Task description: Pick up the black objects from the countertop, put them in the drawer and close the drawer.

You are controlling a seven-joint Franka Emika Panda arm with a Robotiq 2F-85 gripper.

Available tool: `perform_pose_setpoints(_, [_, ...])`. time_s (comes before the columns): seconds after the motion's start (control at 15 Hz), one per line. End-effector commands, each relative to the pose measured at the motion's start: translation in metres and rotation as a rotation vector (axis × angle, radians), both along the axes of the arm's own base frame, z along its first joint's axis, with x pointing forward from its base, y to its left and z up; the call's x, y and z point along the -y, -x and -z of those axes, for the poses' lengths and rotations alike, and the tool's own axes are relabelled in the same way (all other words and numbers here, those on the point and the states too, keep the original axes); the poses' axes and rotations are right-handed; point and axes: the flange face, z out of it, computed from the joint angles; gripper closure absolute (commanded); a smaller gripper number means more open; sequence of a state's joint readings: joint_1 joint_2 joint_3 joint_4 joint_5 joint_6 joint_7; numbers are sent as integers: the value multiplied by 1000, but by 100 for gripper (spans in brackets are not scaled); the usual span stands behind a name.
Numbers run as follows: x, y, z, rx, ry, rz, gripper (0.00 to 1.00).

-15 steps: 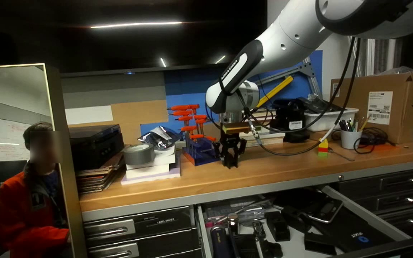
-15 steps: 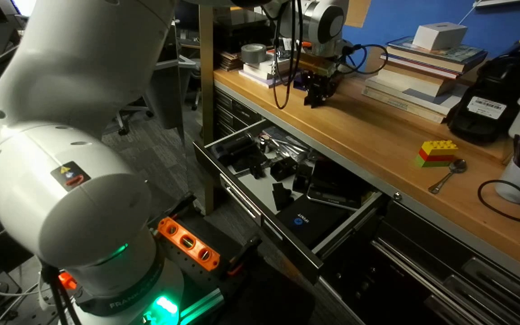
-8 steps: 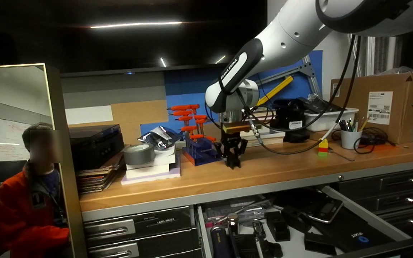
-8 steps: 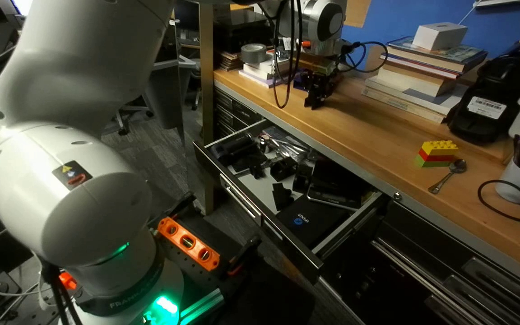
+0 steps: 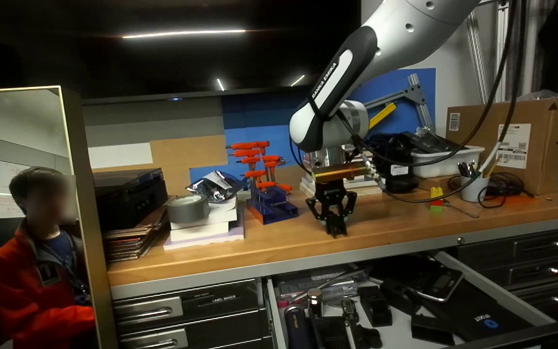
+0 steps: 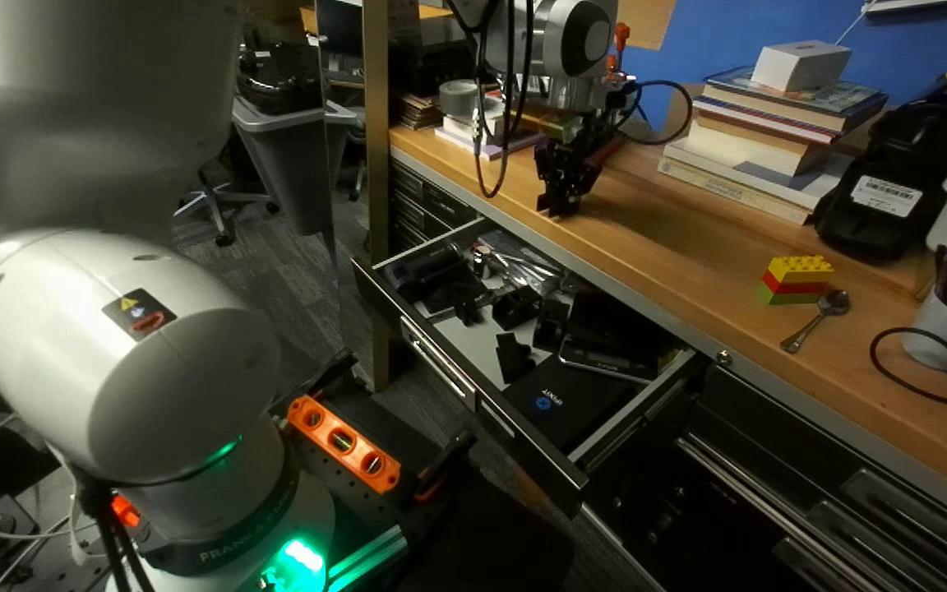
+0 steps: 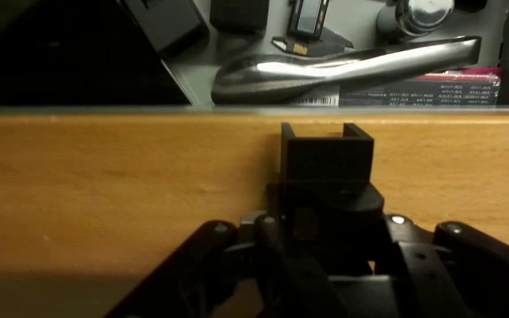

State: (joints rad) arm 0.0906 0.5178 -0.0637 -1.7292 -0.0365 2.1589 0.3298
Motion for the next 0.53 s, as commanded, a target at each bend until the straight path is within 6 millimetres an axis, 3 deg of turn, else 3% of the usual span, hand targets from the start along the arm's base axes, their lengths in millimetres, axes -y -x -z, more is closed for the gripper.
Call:
perform_pose_setpoints(0.0, [-1, 54, -7, 22, 50, 191, 77])
perform_pose_setpoints(0.47, [-30, 105, 8, 60, 127, 570, 77])
